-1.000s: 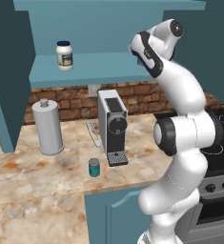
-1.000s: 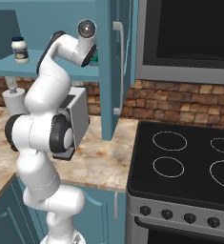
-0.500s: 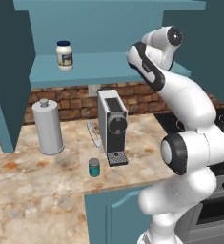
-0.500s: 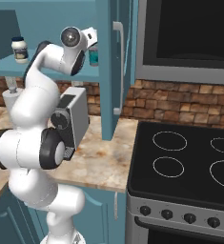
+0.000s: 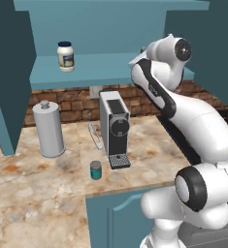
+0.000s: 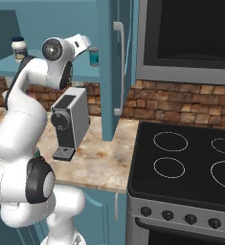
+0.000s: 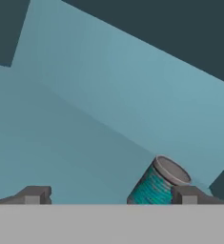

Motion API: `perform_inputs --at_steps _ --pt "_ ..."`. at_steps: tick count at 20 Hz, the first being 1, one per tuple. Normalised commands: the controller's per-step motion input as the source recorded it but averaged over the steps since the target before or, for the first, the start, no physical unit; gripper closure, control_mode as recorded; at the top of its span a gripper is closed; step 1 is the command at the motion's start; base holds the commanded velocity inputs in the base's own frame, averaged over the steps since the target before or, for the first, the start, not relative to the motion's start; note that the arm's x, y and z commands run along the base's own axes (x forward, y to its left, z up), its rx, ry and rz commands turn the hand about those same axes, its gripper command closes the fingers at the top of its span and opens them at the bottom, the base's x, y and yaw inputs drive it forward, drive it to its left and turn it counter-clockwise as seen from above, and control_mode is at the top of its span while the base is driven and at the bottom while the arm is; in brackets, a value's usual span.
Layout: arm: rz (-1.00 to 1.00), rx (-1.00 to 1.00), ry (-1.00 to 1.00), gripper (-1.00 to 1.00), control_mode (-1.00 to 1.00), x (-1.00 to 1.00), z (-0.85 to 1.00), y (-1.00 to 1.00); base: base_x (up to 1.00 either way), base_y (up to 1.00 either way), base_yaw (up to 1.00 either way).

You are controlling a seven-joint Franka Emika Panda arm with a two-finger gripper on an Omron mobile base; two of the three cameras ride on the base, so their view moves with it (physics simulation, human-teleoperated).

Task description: Pick the cans from the counter and place them in their designated side in the cabinet.

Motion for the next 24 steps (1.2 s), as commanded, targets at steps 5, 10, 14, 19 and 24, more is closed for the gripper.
perform_inputs --at_steps 5,10,14,19,24 --pt "-0.07 -0.06 0.04 -1.0 -1.0 -0.64 -0.1 0.08 0.0 0.0 0.0" --pt "-0.07 -0.09 0.17 -1.0 -1.0 -0.52 -0.21 0.04 0.0 0.0 0.0" --pt "0.0 -0.15 0.18 -1.0 -1.0 -0.39 -0.59 0.0 0.0 0.0 0.0" --pt "-0.05 0.08 0.14 -1.0 -1.0 -0.66 -0.26 0.0 0.0 0.0 0.0" --pt "-0.07 0.17 0.09 -1.0 -1.0 -0.76 -0.01 0.05 0.0 0.0 0.0"
